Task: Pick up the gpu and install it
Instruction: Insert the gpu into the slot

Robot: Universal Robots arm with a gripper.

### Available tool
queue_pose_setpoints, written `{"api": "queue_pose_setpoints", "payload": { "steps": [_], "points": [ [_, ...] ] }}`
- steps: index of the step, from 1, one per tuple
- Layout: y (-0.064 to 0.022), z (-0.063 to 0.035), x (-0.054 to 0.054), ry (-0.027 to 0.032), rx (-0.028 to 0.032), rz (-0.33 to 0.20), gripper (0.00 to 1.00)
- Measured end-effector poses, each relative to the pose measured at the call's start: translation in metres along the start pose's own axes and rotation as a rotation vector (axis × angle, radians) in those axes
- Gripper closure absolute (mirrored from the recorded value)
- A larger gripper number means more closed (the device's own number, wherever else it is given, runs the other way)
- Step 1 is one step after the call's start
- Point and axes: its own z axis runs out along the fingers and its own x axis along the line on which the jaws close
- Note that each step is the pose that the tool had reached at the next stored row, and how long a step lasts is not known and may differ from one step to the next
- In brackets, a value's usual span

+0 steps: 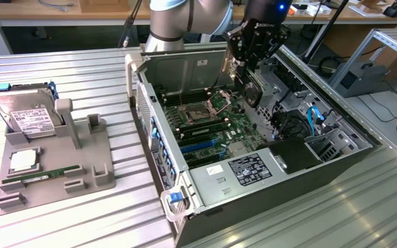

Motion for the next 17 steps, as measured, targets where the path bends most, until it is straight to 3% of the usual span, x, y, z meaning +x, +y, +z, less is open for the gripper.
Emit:
{"api": "queue_pose_setpoints", "payload": {
  "steps": [9,13,17],
  "points": [
    [0.0,0.0,0.0,-0.001,-0.0007,-0.024,0.73],
    [0.0,0.0,0.0,-0.0043,-0.0029,-0.094,0.73],
    [0.0,0.0,0.0,-0.0059,-0.004,-0.13,0.73]
  ]
}}
